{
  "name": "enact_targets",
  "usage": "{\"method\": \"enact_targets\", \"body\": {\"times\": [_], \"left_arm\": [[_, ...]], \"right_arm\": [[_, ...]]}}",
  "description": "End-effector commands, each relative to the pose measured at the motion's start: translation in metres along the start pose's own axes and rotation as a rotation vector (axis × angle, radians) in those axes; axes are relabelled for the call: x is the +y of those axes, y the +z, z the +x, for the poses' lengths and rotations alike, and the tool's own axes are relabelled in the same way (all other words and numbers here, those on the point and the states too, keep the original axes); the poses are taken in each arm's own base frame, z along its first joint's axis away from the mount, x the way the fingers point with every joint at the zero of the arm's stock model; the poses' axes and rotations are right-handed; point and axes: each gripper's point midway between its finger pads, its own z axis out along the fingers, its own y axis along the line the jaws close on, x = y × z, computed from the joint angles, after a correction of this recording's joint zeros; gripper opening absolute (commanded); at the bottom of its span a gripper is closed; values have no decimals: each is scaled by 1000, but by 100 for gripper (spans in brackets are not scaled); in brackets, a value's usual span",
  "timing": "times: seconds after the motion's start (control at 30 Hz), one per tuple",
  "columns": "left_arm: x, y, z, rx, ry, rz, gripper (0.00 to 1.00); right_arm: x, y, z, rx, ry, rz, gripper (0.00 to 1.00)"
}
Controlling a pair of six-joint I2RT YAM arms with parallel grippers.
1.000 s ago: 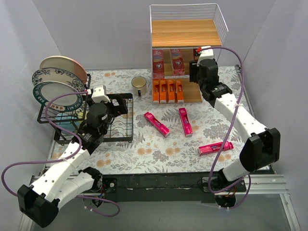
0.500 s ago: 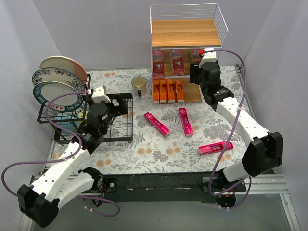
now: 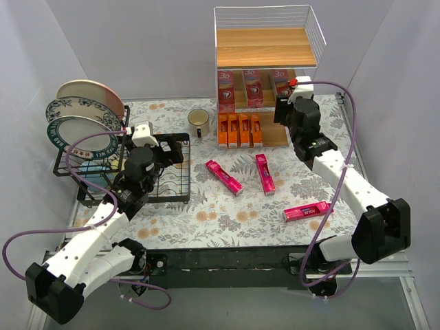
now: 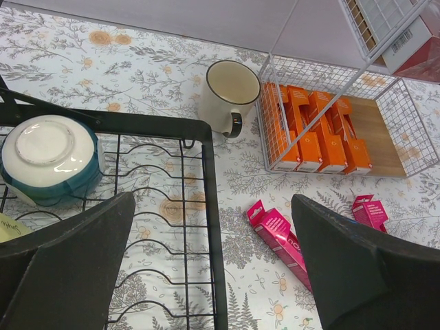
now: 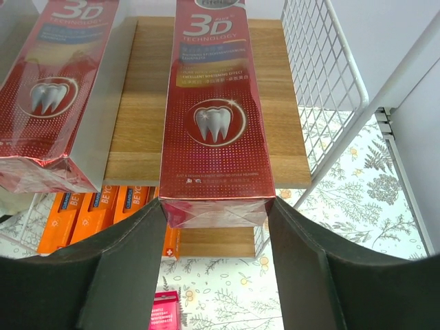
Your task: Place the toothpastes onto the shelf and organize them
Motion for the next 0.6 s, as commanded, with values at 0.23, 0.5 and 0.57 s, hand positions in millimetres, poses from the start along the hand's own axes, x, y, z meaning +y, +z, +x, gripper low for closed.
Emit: {"method": "enact_targets", "body": {"times": [0.23, 0.5, 0.57], "left_arm": [[3, 1, 3, 4, 9, -7, 98], [3, 1, 3, 4, 11, -7, 98], [4, 1, 2, 0, 9, -9, 98]], "right_arm": [[-15, 17, -42, -150, 41, 70, 60], [-26, 24, -35, -139, 40, 108, 60], [-27, 24, -36, -140, 41, 110, 60]]}}
